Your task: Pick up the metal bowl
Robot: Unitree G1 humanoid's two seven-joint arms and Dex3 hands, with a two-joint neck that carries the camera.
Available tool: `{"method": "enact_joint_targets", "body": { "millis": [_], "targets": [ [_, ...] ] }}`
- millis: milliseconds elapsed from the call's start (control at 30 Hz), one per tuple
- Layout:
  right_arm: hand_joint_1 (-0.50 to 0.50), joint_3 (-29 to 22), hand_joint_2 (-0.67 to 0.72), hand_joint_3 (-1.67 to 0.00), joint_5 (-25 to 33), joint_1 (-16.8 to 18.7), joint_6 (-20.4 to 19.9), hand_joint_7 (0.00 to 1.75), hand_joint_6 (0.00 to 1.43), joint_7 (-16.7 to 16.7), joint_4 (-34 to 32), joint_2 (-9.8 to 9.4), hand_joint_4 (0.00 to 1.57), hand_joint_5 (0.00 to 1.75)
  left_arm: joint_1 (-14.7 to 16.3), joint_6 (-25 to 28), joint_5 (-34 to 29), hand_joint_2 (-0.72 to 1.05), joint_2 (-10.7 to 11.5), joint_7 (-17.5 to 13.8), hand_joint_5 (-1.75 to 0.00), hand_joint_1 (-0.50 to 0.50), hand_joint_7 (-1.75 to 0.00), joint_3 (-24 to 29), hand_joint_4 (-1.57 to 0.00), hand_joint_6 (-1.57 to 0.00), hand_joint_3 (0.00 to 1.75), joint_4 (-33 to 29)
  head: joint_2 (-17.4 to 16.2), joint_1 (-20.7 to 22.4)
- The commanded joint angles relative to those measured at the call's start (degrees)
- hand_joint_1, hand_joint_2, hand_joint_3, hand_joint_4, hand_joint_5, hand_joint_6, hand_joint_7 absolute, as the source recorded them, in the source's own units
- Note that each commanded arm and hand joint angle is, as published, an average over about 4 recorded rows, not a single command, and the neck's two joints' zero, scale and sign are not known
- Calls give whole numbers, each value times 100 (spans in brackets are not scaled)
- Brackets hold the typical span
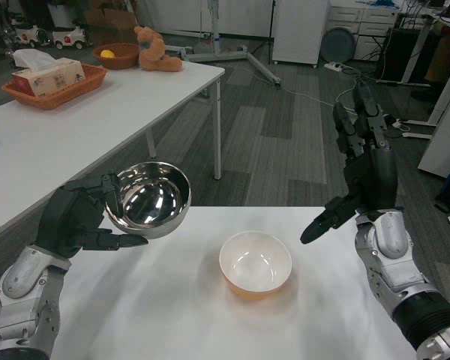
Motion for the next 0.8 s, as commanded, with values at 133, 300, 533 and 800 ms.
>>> {"method": "enact_joint_targets", "body": {
  "millis": [133, 300, 533, 800],
  "targets": [
    [-46, -311, 66, 0, -113, 219, -32, 0, 0, -20, -266, 123, 0, 0, -307, 2, 4, 96, 52, 14, -164, -3, -147, -144, -67, -113, 26, 319, 183, -9],
    [-46, -366, 66, 0, -177, 257, -32, 0, 0, -29, -292, 140, 0, 0, -338, -5, -1, 96, 76, 14, -164, -3, -147, -177, -67, -115, 26, 328, 249, 57],
    [-46, -346, 66, 0, -184, 296, -29, 0, 0, -29, -318, 178, 0, 0, -305, -25, -34, 96, 85, 14, -164, -3, -147, -201, -69, -114, 26, 315, 214, 94],
    [-46, -349, 66, 0, -189, 345, -23, 0, 0, -35, -412, 186, 0, 0, -253, -25, -73, 96, 92, 14, -164, -3, -147, -201, -71, -115, 26, 278, 227, 162]
  ]
}}
